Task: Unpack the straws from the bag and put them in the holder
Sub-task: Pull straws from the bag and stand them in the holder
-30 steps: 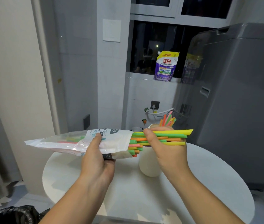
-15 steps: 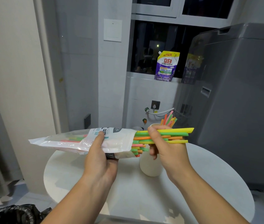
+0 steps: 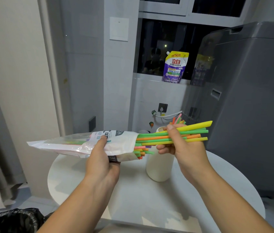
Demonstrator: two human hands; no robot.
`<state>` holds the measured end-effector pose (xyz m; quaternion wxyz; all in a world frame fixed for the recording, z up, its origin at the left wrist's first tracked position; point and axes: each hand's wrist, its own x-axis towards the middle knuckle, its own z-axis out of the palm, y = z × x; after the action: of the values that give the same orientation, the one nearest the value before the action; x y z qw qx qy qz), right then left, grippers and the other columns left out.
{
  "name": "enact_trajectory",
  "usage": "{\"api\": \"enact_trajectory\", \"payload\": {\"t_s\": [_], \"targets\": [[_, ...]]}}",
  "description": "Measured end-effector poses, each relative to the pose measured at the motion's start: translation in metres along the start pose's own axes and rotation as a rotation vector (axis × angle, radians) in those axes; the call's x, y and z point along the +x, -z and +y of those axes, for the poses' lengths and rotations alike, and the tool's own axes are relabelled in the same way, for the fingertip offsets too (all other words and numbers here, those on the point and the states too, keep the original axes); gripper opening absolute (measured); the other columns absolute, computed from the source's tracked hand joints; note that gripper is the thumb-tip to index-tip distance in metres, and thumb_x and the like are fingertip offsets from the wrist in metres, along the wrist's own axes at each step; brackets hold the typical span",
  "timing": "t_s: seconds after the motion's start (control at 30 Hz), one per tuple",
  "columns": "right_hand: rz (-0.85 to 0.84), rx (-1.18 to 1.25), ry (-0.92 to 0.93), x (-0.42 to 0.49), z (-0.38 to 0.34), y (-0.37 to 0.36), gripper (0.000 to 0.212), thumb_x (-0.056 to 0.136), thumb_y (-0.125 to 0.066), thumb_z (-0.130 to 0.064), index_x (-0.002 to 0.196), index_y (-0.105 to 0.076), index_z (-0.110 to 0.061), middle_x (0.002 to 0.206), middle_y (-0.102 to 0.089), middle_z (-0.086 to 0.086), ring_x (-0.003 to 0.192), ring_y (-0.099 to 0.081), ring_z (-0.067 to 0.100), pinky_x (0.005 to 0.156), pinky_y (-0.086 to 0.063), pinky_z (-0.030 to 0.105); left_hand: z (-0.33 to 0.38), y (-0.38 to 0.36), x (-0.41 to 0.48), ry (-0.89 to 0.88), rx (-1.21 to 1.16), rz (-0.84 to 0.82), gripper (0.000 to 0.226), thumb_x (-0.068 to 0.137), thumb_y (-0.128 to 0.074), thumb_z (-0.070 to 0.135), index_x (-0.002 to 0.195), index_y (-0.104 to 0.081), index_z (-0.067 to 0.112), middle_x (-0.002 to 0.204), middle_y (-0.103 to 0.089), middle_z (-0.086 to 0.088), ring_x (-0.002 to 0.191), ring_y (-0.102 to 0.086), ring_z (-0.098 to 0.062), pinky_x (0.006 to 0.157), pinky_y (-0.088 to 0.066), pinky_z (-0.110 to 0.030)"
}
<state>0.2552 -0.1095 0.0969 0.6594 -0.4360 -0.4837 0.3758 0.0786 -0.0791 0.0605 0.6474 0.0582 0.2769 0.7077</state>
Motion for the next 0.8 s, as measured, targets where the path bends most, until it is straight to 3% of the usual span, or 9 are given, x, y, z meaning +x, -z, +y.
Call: {"api": "enact_trajectory", "payload": {"t_s": [0.17, 0.3, 0.4, 0.57, 0.67, 0.8], "targets": [[0.007, -0.004, 0.017, 0.005, -0.013, 0.013, 0.018, 0.100, -0.058, -0.015, 0.098, -0.065, 0.001, 0.075, -0.074, 0.014, 0.052, -0.066, 0.024, 0.047, -0.054, 0.027, 0.006, 0.002, 0.006, 0.015, -0.023, 0.026, 0.038, 0.102, -0.062, 0.015, 0.139, -0.059, 0.014, 0.123, -0.076, -0.006, 0.105, -0.076, -0.022, 0.075, -0.065, -0.043], [-0.015, -0.025, 0.028, 0.010, -0.024, 0.028, 0.017, 0.101, -0.056, -0.017, 0.096, -0.066, -0.004, 0.071, -0.073, 0.008, 0.053, -0.066, 0.022, 0.048, -0.054, 0.025, 0.009, 0.002, 0.009, 0.004, -0.030, 0.023, 0.037, 0.102, -0.062, 0.015, 0.139, -0.059, 0.012, 0.124, -0.076, -0.007, 0.108, -0.075, -0.024, 0.092, -0.061, -0.051], [-0.019, -0.030, 0.020, 0.011, -0.025, 0.033, 0.019, 0.100, -0.056, -0.019, 0.100, -0.065, -0.002, 0.070, -0.073, 0.010, 0.055, -0.067, 0.022, 0.050, -0.056, 0.026, 0.008, 0.003, 0.010, 0.004, -0.026, 0.030, 0.036, 0.102, -0.062, 0.014, 0.137, -0.059, 0.011, 0.123, -0.075, -0.008, 0.105, -0.076, -0.023, 0.079, -0.065, -0.046], [-0.011, -0.048, 0.035, 0.013, -0.026, 0.039, 0.021, 0.099, -0.057, -0.023, 0.101, -0.066, -0.004, 0.072, -0.073, 0.010, 0.057, -0.068, 0.023, 0.051, -0.056, 0.027, 0.003, 0.003, 0.012, -0.015, -0.013, 0.006, 0.039, 0.102, -0.062, 0.012, 0.140, -0.056, 0.010, 0.126, -0.074, -0.011, 0.113, -0.073, -0.028, 0.101, -0.055, -0.058], [-0.038, -0.047, 0.025, 0.011, -0.022, 0.038, 0.023, 0.100, -0.055, -0.021, 0.102, -0.063, 0.000, 0.070, -0.072, 0.011, 0.056, -0.067, 0.023, 0.050, -0.055, 0.027, 0.001, 0.004, 0.011, -0.006, -0.011, 0.005, 0.039, 0.101, -0.062, 0.014, 0.140, -0.058, 0.009, 0.127, -0.074, -0.012, 0.113, -0.073, -0.029, 0.094, -0.059, -0.058], [-0.060, -0.059, 0.015, 0.010, -0.017, 0.038, 0.022, 0.100, -0.055, -0.020, 0.102, -0.064, 0.000, 0.076, -0.075, 0.015, 0.059, -0.069, 0.027, 0.051, -0.056, 0.029, -0.002, 0.001, 0.006, 0.007, -0.007, 0.007, 0.040, 0.100, -0.065, 0.017, 0.140, -0.060, 0.011, 0.124, -0.076, -0.009, 0.110, -0.075, -0.025, 0.083, -0.064, -0.045]]}}
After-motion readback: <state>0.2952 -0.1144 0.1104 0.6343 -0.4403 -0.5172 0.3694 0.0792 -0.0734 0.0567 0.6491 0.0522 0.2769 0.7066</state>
